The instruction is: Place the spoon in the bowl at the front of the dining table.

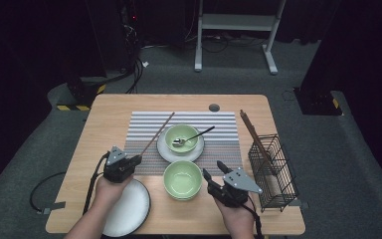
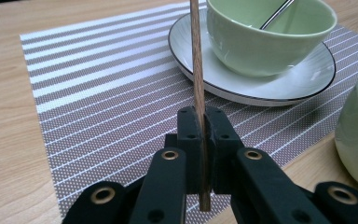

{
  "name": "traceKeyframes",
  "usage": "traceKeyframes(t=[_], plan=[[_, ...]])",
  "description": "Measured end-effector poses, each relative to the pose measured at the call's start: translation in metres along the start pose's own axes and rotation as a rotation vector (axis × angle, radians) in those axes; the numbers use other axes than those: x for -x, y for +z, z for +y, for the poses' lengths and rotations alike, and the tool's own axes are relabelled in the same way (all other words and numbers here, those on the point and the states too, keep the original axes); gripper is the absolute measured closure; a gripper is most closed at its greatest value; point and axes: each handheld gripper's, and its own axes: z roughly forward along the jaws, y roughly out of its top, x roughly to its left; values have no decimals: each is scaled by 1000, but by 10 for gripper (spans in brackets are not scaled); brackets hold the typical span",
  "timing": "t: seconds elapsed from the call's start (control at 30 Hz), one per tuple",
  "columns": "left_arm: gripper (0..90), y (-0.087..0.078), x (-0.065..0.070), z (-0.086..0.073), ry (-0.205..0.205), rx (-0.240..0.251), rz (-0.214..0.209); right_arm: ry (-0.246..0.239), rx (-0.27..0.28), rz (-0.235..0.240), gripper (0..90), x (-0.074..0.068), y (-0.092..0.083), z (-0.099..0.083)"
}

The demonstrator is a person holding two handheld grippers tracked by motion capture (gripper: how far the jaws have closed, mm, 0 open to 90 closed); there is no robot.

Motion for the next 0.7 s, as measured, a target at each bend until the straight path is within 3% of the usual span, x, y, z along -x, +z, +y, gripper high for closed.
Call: traceKeyframes(t=[0.27, 0.7], plan=[[852, 13, 2, 3, 2, -60, 19, 6, -9, 7, 453, 1, 1, -3], [850, 27, 9, 9, 52, -140, 20, 20, -20, 1, 454, 4, 2, -7]])
